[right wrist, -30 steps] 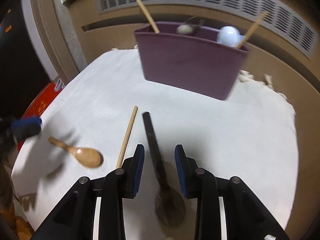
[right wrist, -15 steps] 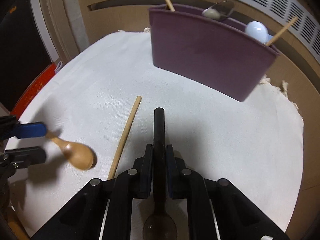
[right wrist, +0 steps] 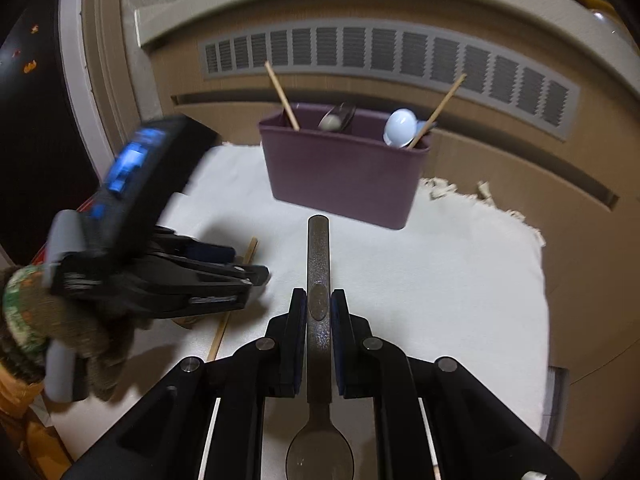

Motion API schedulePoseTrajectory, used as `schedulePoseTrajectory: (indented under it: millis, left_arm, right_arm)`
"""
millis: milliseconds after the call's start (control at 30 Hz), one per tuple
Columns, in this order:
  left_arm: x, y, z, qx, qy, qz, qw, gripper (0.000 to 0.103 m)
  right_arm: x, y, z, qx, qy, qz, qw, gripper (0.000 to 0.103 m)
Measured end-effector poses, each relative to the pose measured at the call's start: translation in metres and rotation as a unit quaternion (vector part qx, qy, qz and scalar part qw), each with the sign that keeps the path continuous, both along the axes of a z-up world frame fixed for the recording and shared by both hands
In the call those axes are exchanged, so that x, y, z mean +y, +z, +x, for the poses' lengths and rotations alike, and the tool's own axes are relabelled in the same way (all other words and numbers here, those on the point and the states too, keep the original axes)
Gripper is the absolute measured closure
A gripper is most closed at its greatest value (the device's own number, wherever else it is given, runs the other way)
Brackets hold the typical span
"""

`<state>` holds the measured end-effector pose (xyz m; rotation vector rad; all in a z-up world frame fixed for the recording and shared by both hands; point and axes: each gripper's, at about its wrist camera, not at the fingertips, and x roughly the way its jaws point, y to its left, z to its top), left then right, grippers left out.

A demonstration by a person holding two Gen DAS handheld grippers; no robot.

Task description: Organize utensils

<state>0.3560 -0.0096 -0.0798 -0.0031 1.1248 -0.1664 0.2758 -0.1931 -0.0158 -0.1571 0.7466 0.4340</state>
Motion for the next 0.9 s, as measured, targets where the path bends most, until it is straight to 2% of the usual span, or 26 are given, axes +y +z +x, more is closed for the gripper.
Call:
schedulePoseTrajectory:
  millis: [100, 233, 300, 433, 567, 667, 767, 833, 900]
  left_arm:
    - [-0.006, -0.001, -0.001, -0.012, -0.006, 0.020, 0.9997, 0.071]
    - [-0.009, -0.002, -0.008, -0.033, -0.019, 0.027, 0.9989, 0.089]
    - [-0.008, -0.001, -0.015, -0.043, -0.026, 0.017, 0.9986, 0.094]
    - [-0.001, 0.009, -0.040, -0.073, -0.043, -0.016, 0.9962, 0.096]
    - [0.012, 0.032, -0.070, -0.115, -0.043, -0.054, 0.9910, 0.097]
    - [0.020, 0.060, -0.089, -0.156, -0.038, -0.075, 0.9841, 0.097]
    - [0.028, 0.096, -0.100, -0.203, -0.038, -0.099, 0.9735, 0.097]
    - [0.033, 0.127, -0.105, -0.241, -0.041, -0.114, 0.9628, 0.097]
    - [0.033, 0.160, -0.105, -0.281, -0.045, -0.126, 0.9505, 0.097]
  right_arm:
    - [-0.009, 0.005, -0.006, -0.008, 0.000, 0.012, 1.000, 0.092]
    - [-0.018, 0.007, -0.011, -0.012, -0.003, 0.029, 1.000, 0.092]
    - [-0.020, 0.008, -0.013, -0.014, -0.005, 0.031, 0.999, 0.092]
    - [-0.023, 0.010, -0.016, -0.015, -0.010, 0.036, 0.999, 0.092]
    - [-0.027, 0.014, -0.021, -0.013, -0.015, 0.043, 0.999, 0.092]
    - [-0.031, 0.021, -0.024, -0.015, -0.020, 0.058, 0.998, 0.092]
    - [-0.035, 0.038, -0.028, -0.031, -0.024, 0.076, 0.996, 0.092]
    - [-0.037, 0.055, -0.030, -0.049, -0.024, 0.087, 0.995, 0.092]
    - [-0.036, 0.084, -0.032, -0.083, -0.023, 0.097, 0.992, 0.092]
